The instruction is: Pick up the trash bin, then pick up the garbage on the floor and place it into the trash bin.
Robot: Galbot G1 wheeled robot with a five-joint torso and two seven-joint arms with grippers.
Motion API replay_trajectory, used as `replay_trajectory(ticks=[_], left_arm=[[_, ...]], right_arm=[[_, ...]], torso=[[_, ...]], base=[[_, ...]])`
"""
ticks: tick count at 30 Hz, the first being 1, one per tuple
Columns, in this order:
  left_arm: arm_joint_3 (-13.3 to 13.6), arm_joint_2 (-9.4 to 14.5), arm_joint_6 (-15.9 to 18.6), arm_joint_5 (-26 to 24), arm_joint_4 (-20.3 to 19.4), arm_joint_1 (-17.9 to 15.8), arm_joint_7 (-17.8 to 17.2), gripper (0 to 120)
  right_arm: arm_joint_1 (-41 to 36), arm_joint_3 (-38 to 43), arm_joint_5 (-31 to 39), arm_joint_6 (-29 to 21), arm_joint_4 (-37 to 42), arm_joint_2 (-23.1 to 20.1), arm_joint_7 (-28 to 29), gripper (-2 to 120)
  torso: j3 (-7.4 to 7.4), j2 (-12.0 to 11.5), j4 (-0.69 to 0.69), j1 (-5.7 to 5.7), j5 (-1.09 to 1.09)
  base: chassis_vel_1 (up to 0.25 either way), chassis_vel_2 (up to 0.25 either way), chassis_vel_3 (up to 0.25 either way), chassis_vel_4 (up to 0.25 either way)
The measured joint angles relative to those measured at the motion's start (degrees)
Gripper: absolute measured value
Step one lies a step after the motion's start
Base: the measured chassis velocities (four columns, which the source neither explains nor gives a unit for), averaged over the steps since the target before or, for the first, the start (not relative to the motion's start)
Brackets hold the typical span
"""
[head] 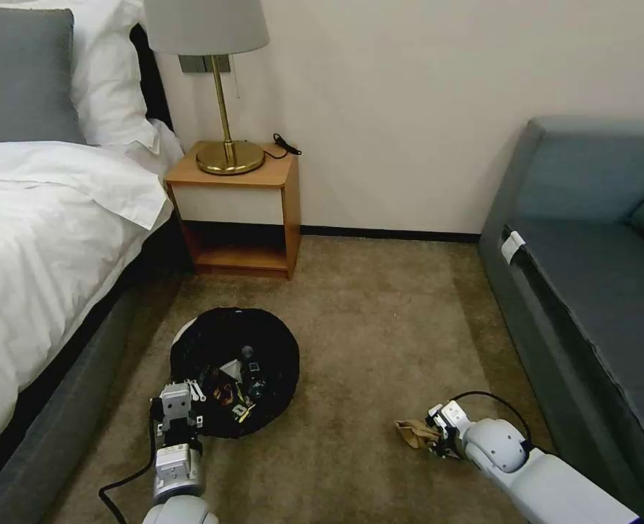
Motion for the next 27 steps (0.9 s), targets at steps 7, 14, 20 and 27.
replay_trajectory(ticks=[7,14,20,27], left_arm=[[-0.09,-0.02,-0.23,-0.08,0.16,0.09,0.02,1],[0.11,-0.26,-0.46,-0.04,0.25,0.08,0.03,1],[0.14,-0.31,-0.59,0.06,0.27,0.22,0.01,1],[0.28,-0.39,-0.59,0.32,0.25,0.2,-0.01,1]], right_arm=[[-0.54,0.66,-0.12,0.72,0.19,0.15,-0.55,3],[-1.43,2.07,0.06,2.88,1.13,0.42,-1.12,0],[-1.54,3.89,3.33,12.57,2.44,1.53,-3.56,0],[-1.56,3.9,7.68,25.08,4.07,2.44,-6.34,0]], torso=[[0.0,0.0,0.0,0.0,0.01],[0.0,0.0,0.0,0.0,0.0],[0.0,0.0,0.0,0.0,0.0],[0.0,0.0,0.0,0.0,0.0]], base=[[0.0,0.0,0.0,0.0],[0.0,0.0,0.0,0.0],[0.0,0.0,0.0,0.0],[0.0,0.0,0.0,0.0]])
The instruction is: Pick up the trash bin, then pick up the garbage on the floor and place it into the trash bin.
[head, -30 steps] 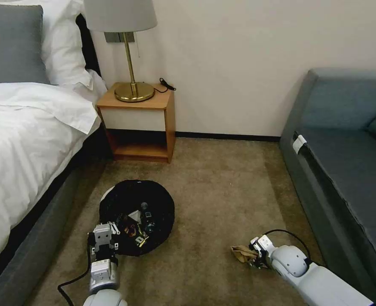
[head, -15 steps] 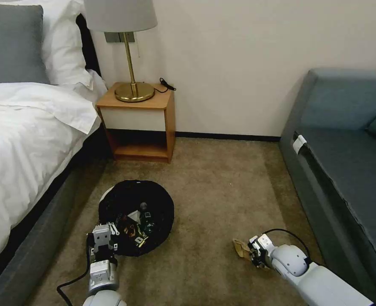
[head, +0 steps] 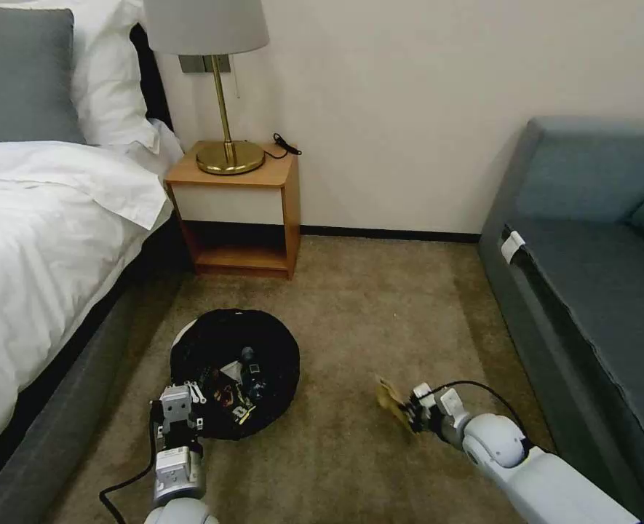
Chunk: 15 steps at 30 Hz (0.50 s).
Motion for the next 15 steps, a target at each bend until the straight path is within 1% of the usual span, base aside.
replay_trajectory(ticks=[3,4,7,9,12,13,14,15], left_arm=[[0.01,-0.03,0.0,0.05,-0.05,0.0,0.0,1],[0.01,-0.03,0.0,0.05,-0.05,0.0,0.0,1],[0.02,-0.07,0.0,0.13,-0.2,0.06,-0.02,1],[0.03,-0.08,0.0,0.16,-0.21,0.08,-0.03,1],[0.1,-0.19,0.0,0.3,-0.24,0.12,-0.04,1],[0.16,-0.28,-0.01,0.46,-0.24,0.16,-0.06,1],[0.16,-0.28,-0.01,0.46,-0.24,0.16,-0.06,1],[0.2,-0.34,-0.05,0.52,-0.24,0.21,-0.08,1]], right_arm=[[0.07,-0.08,2.09,2.39,1.36,0.42,-0.18,0],[0.07,-0.08,2.09,2.39,1.36,0.42,-0.18,0],[0.4,-0.1,6.84,6.02,5.68,1.36,-0.9,0],[0.52,-0.12,8.01,6.69,6.7,1.58,-0.96,0],[1.21,-0.51,13.5,8.39,10.14,2.69,-1.38,0],[1.71,-0.88,17.65,8.78,11.95,3.47,-1.49,0],[1.71,-0.88,17.65,8.78,11.95,3.47,-1.49,0],[2.16,-1.37,20.58,9.12,12.9,4.09,-1.67,0]], torso=[[0.0,0.0,0.01,0.0,0.0],[0.0,0.0,0.01,0.0,0.0],[0.0,0.0,0.0,0.0,0.0],[0.0,0.0,0.0,0.0,-0.01],[0.0,0.0,0.0,0.0,0.0],[0.0,0.0,0.01,0.0,-0.01],[0.0,0.0,0.01,0.0,-0.01],[0.0,0.0,0.01,0.0,-0.01]], base=[[0.0,0.0,0.0,0.0],[0.0,0.0,0.0,0.0],[0.0,0.0,0.0,0.0],[0.0,0.0,0.0,0.0],[0.0,0.0,0.0,0.0],[0.0,0.0,0.0,0.0],[0.0,0.0,0.0,0.0],[0.0,0.0,0.0,0.0]])
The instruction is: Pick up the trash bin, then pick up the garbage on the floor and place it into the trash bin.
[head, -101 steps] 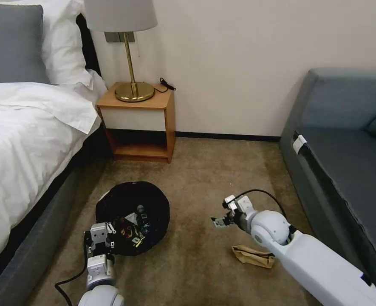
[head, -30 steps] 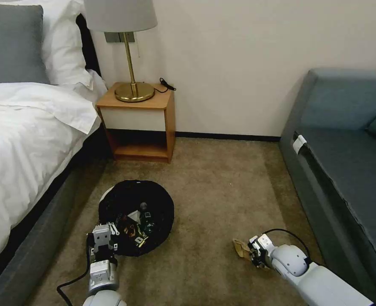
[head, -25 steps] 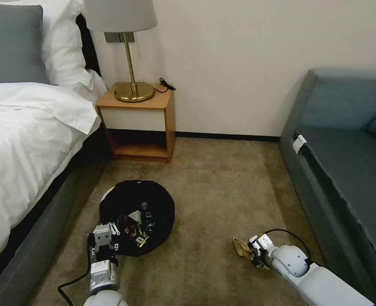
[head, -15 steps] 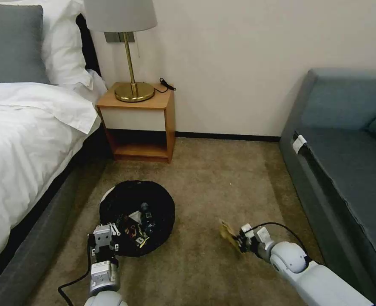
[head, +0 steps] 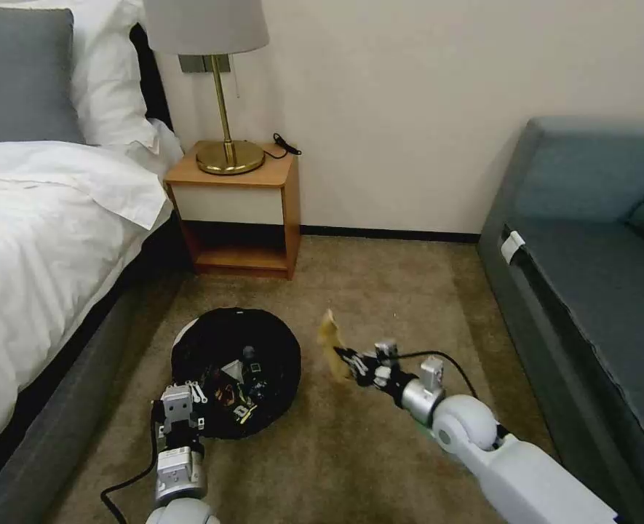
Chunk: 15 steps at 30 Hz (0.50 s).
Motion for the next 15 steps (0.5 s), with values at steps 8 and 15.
replay_trajectory(ticks=[8,15], left_arm=[[-0.05,0.17,0.52,-0.11,-0.52,-0.33,-0.05,1],[0.71,-0.13,1.74,0.29,-2.97,-0.15,-0.18,1]], right_arm=[[4.6,-6.24,8.39,0.8,3.23,3.73,-2.17,0],[7.19,-11.77,6.34,-0.25,-0.71,8.96,-8.45,0]], torso=[[0.0,0.0,0.0,0.0,0.01],[0.0,0.0,0.0,0.0,0.01]], base=[[0.0,0.0,0.0,0.0],[0.0,0.0,0.0,0.0]])
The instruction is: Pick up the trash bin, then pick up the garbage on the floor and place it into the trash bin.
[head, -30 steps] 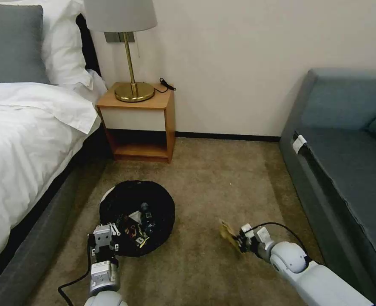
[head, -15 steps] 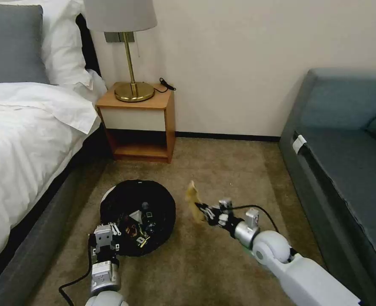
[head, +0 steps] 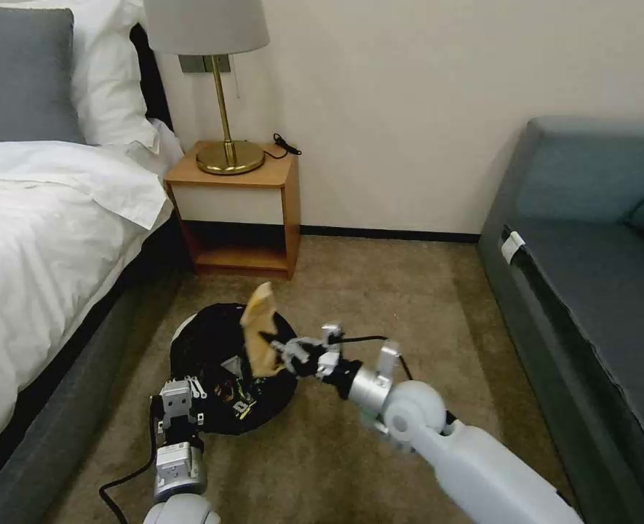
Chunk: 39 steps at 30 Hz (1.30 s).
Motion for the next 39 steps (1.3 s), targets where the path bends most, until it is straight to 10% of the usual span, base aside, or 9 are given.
replay_trajectory(ticks=[10,22,39], left_arm=[[0.68,-0.15,0.11,1.09,-1.28,0.96,-0.11,1],[1.3,-0.96,0.03,1.52,-0.33,0.44,-1.18,1],[-0.09,-1.25,-0.22,-6.47,1.78,-0.31,-3.57,1]], right_arm=[[-0.48,-1.25,-6.4,3.36,-5.02,2.0,6.24,10],[-2.1,-0.49,-13.87,4.88,-5.31,0.44,7.55,63],[-4.72,5.75,-6.8,3.27,3.92,-3.43,8.68,100]], torso=[[0.0,0.0,-0.01,0.0,0.0],[0.0,0.0,0.0,0.0,0.01],[0.0,0.0,-0.01,0.0,0.01]], base=[[0.0,0.0,0.0,0.0],[0.0,0.0,0.0,0.0],[0.0,0.0,0.0,0.0]])
